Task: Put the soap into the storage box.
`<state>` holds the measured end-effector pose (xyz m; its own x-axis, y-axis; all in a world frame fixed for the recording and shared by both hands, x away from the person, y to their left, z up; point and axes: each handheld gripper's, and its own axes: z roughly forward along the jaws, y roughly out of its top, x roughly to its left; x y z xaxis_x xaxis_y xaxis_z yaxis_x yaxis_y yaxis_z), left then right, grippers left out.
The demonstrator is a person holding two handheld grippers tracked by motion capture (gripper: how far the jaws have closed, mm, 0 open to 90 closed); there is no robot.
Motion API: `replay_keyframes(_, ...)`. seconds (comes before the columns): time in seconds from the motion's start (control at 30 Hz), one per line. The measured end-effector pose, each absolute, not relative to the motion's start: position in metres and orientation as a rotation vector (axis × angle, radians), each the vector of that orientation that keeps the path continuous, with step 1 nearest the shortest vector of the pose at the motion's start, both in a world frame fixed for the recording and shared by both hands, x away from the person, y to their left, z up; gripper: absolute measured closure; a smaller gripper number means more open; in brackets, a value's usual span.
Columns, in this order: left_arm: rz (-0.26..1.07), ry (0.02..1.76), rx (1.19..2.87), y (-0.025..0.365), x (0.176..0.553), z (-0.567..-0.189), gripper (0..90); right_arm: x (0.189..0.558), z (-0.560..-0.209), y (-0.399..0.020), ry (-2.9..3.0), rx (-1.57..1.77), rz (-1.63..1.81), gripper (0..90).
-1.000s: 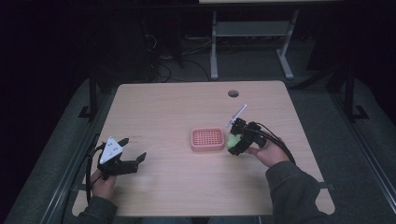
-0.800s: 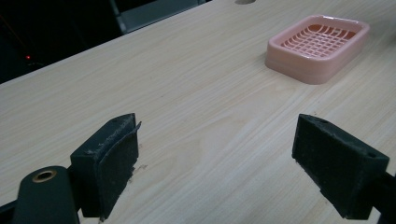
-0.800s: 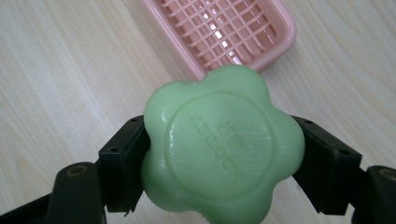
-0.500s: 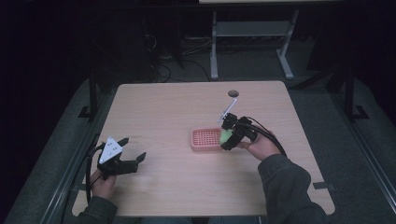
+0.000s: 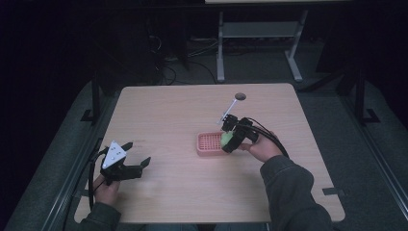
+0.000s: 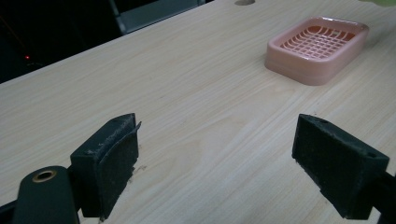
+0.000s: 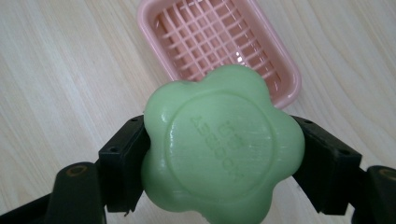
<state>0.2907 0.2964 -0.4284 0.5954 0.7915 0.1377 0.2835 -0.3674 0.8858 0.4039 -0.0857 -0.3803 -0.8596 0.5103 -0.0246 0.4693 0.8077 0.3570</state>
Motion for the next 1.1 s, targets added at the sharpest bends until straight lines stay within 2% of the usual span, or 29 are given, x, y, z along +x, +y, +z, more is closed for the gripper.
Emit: replay_keyframes(1.1,0.709,0.855,1.919,0.297,0.291,-0.428,14.1,0.429,-0.385,-0.046,2.907,0.747,0.522,25.8)
